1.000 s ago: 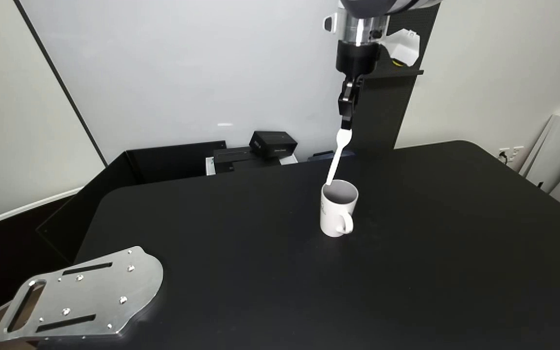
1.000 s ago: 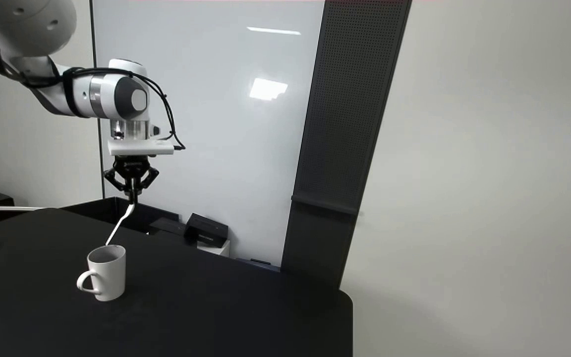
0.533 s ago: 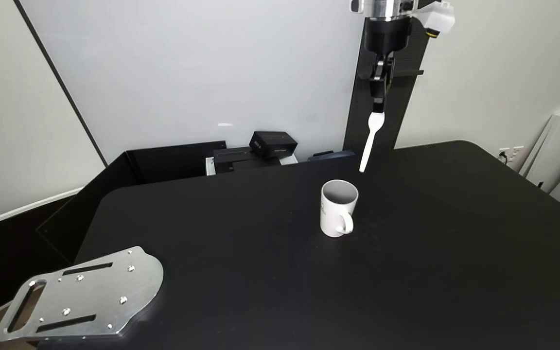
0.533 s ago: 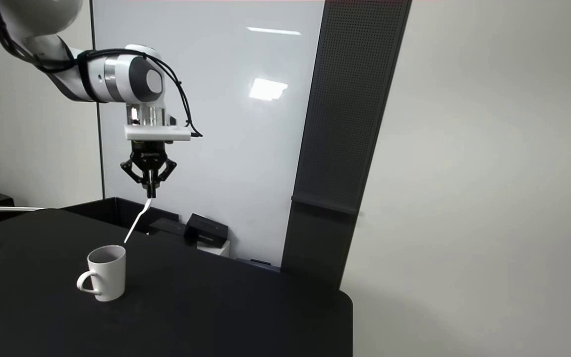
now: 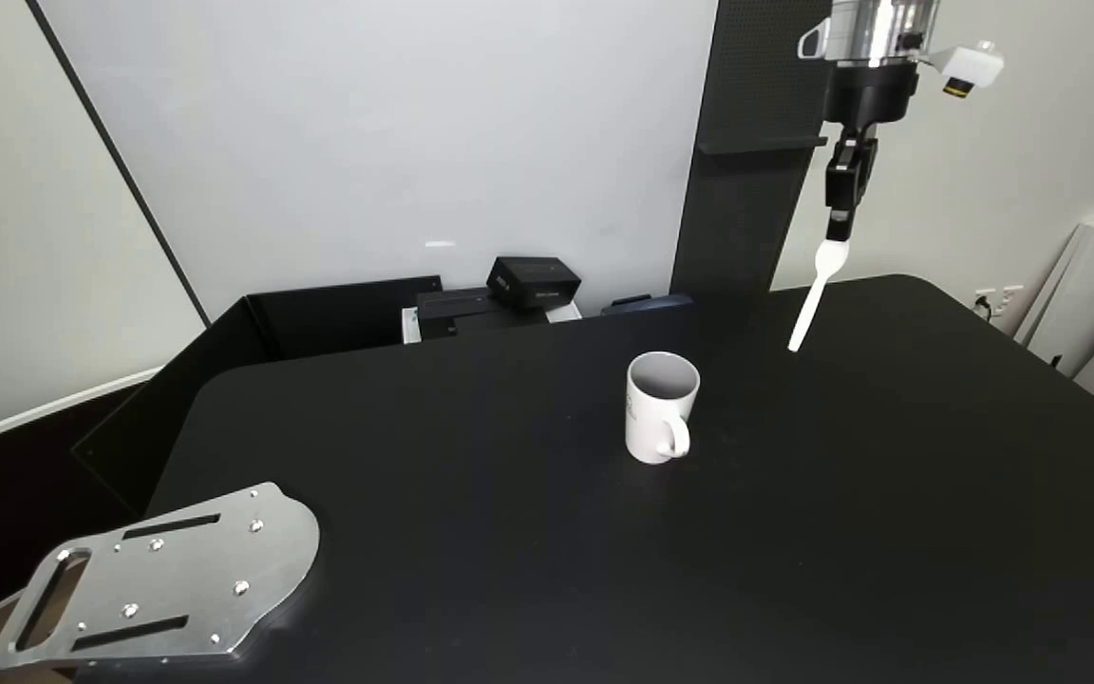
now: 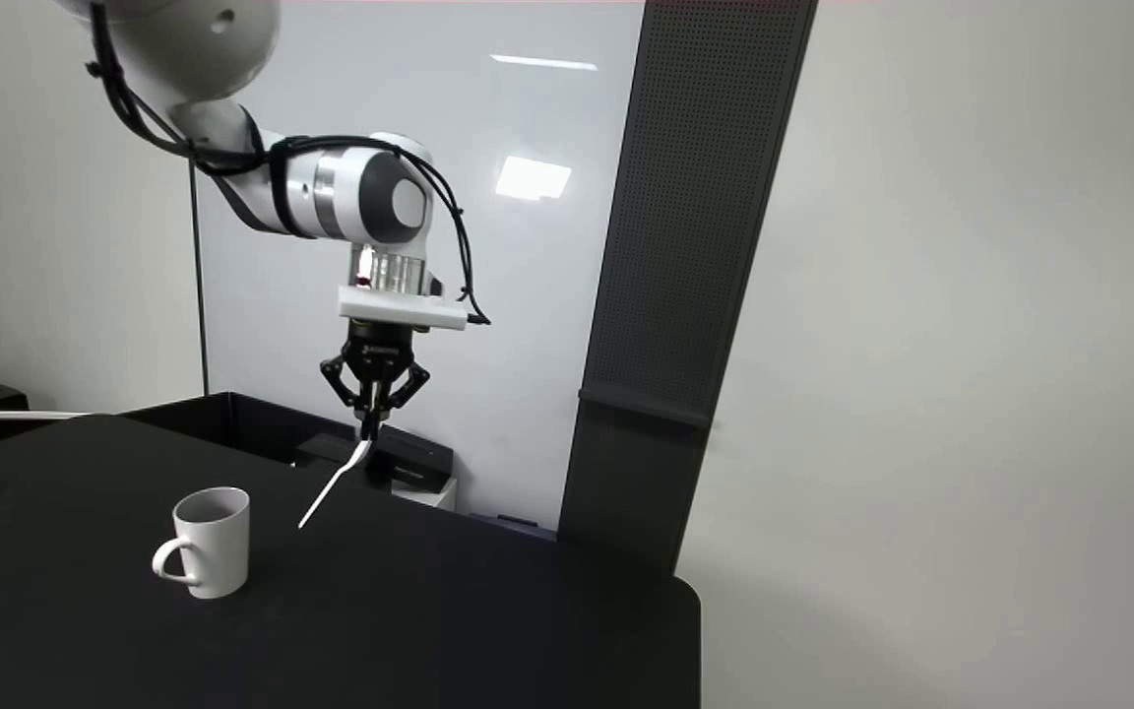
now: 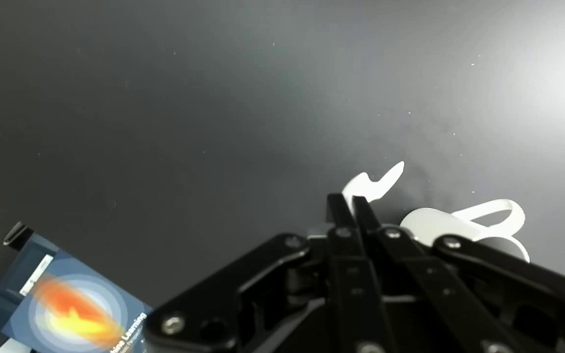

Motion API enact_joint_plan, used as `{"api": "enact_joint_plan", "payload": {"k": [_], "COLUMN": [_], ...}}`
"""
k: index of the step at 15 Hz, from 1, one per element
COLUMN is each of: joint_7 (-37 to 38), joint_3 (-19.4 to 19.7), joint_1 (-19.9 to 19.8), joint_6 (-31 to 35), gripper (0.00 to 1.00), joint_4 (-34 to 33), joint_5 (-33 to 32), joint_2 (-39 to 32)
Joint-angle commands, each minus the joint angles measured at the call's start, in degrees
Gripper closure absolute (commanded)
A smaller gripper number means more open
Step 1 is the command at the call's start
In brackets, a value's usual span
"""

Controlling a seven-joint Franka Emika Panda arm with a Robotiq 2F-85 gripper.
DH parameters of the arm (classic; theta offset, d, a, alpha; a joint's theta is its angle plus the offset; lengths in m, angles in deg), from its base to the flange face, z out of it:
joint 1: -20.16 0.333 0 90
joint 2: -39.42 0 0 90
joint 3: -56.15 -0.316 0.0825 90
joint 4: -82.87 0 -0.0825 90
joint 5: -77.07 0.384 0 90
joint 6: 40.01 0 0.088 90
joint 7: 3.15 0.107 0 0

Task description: Remove the white spoon from the white mug

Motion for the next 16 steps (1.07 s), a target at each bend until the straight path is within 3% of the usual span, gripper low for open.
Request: {"api": "enact_joint_plan", "payload": {"k": [1, 10, 16], "joint_7": [-2.14, -9.24, -15.7], "joint_3": [-1.03, -0.2, -0.53], "joint_1": [-5.74, -14.5, -18.04], "joint_6": [2.06, 9.88, 11.29], "gripper": [0.99, 0.99, 0.99], "joint_4": [4.09, 10.92, 8.8], "joint_5": [5.79, 13.31, 16.5], "joint_2": [1.32, -1.7, -7.6]}}
